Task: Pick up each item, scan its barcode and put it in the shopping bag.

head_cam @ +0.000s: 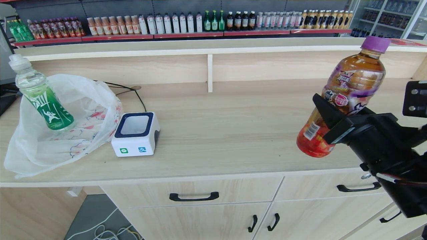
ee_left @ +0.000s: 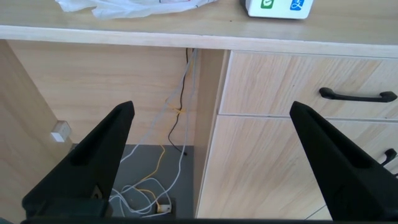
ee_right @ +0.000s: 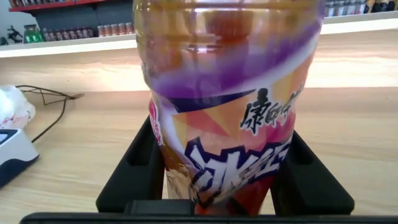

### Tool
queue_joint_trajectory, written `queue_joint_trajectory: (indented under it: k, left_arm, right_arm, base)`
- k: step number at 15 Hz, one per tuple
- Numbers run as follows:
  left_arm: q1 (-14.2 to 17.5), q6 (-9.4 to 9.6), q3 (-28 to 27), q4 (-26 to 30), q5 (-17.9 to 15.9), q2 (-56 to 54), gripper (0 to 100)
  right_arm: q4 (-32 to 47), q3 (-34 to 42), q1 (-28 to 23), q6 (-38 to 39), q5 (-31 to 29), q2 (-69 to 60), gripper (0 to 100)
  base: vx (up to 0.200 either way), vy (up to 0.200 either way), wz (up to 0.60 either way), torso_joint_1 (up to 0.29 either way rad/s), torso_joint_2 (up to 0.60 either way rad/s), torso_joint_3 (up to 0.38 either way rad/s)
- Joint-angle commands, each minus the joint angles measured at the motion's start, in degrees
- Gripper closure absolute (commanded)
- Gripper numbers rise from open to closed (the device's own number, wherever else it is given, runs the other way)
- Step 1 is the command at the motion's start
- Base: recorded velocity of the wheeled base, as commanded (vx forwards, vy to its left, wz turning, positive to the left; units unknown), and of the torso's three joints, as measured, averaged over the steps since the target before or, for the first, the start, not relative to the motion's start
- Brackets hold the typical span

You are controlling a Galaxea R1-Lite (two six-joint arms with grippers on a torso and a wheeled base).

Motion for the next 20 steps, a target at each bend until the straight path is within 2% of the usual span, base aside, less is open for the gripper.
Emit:
queue_joint_trajectory:
  k: [1,5,7,16,20]
  left_arm:
    - [0.0,0.02,0.0,0.0,0.1,0.0,0]
    - [0.0,0.11,0.0,0.0,0.1,0.0,0]
    - [0.0,0.02,0.0,0.0,0.1,0.0,0]
    - [0.0,-0.16,0.0,0.0,0.1,0.0,0]
    - [0.0,-0.16,0.0,0.0,0.1,0.0,0]
  right_arm:
    - [-0.2,-0.8,-0.1,-0.1,0.0,0.4,100]
    - [-0.2,-2.5,-0.1,-1.6,-4.9,1.1,100]
    - [-0.2,-2.8,-0.2,-1.9,-5.0,1.5,100]
    - [-0.2,-7.5,0.1,-3.1,-4.9,4.5,100]
    - [-0.2,-6.7,0.0,-2.9,-4.9,4.7,100]
  base:
    - [0.0,0.0,0.0,0.0,0.0,0.0]
    - [0.0,0.0,0.0,0.0,0.0,0.0]
    - [0.0,0.0,0.0,0.0,0.0,0.0]
    - [0.0,0.2,0.0,0.001,0.0,0.001]
    - [0.0,0.2,0.0,0.0,0.0,0.004]
